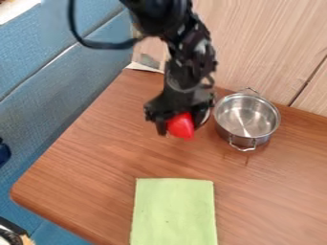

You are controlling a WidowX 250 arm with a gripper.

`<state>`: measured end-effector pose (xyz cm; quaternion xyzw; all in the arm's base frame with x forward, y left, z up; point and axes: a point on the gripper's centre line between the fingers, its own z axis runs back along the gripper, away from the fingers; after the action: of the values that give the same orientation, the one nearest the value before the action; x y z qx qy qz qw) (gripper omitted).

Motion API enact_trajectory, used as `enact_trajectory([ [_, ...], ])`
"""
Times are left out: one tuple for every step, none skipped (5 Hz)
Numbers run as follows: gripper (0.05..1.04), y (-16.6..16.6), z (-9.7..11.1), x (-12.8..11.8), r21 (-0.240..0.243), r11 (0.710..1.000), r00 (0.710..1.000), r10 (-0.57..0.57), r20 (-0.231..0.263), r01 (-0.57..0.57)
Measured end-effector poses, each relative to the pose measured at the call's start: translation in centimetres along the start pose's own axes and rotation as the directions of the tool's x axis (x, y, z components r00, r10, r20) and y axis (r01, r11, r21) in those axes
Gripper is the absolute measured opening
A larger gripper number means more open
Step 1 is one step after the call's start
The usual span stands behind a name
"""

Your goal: Put the Strawberry on the middle of the table

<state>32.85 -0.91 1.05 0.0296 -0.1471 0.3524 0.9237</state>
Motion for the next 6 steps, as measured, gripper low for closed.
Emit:
enact_trajectory([
  [0.817, -0.1, -2.0, -0.6, 0.008, 1.000, 1.000, -0.007, -0.024, 0.007],
  [0.863, -0.5, -2.4, -0.5, 0.015, 1.000, 1.000, -0.007, -0.025, 0.008],
  [1.011, -0.6, -2.3, -0.4, 0.036, 0.999, 1.000, -0.006, 0.011, 0.005],
  [1.007, -0.9, -1.9, -0.7, 0.070, 0.996, 0.999, -0.050, 0.018, 0.048],
  [1.001, -0.7, -1.4, -1.0, 0.124, 0.990, 0.997, -0.073, 0.025, 0.069],
  [1.001, -1.4, 0.9, 0.0, 0.076, 0.997, 0.997, -0.038, 0.069, 0.033],
])
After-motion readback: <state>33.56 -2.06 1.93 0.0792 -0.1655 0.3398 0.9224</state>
